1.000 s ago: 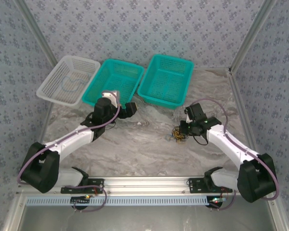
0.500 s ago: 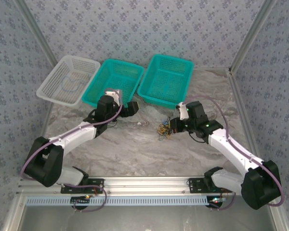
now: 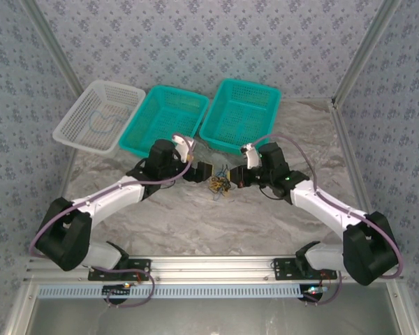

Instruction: Untangle the cables

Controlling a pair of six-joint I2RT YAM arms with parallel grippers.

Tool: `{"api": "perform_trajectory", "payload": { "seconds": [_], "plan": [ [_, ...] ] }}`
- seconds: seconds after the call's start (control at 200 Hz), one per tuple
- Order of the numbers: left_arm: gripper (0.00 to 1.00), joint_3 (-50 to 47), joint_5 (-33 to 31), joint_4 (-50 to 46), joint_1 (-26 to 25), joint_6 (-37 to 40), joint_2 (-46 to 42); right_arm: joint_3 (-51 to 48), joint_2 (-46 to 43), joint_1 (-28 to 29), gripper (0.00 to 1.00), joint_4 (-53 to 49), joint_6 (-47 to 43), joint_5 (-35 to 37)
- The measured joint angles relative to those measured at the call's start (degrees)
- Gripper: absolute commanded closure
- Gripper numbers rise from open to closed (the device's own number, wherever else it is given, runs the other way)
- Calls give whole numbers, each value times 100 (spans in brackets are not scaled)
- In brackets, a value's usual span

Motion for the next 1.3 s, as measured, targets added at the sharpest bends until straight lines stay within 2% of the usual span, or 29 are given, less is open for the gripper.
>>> {"api": "perform_trajectory", "payload": {
  "seconds": [0.27,0.54,0.755,0.984,1.064,1.179,1.304],
  "plan": [
    [0,-76,761,317,-208,437,92,122,105,22,100,570,433,-262],
    [0,-125,514,920,-820,1163,603,216,352,22,100,872,765,-474],
    [1,-120,267,1744,-914,1482,1191,225,538,22,100,1086,1235,-476],
    [12,-120,214,2247,-968,1692,1598,289,555,20,100,1049,1488,-444],
    [20,-116,186,2354,-968,1672,1598,345,555,22,100,1014,1486,-444],
    [38,-116,109,2553,-968,1650,1598,393,555,22,100,1003,1488,-442],
    [47,-116,68,2717,-968,1521,1639,396,555,20,100,1001,1556,-402]
  ]
}}
